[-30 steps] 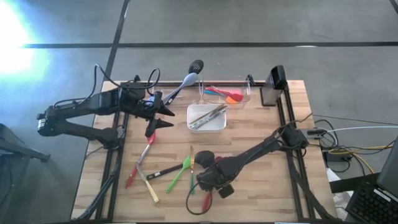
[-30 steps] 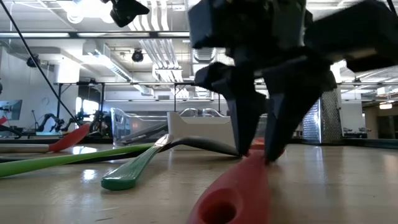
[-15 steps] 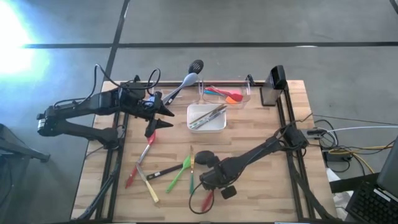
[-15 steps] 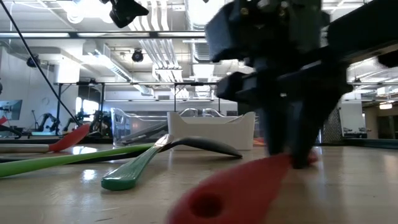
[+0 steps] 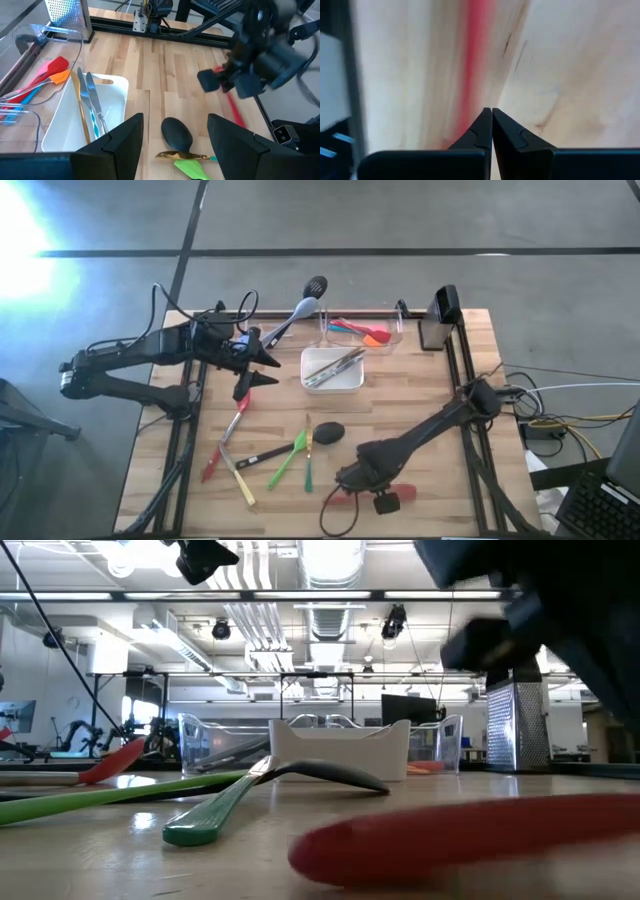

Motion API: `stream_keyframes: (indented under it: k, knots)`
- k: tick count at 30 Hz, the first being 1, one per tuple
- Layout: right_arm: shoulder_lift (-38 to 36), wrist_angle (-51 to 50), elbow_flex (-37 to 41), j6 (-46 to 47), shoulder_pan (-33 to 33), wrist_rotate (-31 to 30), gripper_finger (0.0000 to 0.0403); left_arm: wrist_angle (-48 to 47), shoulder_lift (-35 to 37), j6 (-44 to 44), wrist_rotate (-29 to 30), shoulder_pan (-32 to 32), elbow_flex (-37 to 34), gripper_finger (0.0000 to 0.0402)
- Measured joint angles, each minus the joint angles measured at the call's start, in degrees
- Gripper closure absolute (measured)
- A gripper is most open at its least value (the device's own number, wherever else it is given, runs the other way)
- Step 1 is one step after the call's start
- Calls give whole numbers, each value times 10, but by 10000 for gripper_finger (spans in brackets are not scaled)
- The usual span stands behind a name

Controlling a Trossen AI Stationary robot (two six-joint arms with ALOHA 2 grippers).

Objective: Pick & Place Kitchen Items
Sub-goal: Put the red serving spoon into the left transparent bin

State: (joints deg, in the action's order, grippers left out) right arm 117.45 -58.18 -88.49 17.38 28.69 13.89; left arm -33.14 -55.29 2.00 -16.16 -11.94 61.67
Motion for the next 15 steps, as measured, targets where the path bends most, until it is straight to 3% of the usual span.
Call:
stream_keyframes:
  k: [9,12,15]
  knots:
    - [-101,-1,11,64,4,-81,399,0,0,1,0,0,0,177]
    - [-113,3,14,78,3,-120,398,0,0,2,0,0,0,177]
    - [-120,42,13,137,-2,-121,394,0,0,2,0,0,0,177]
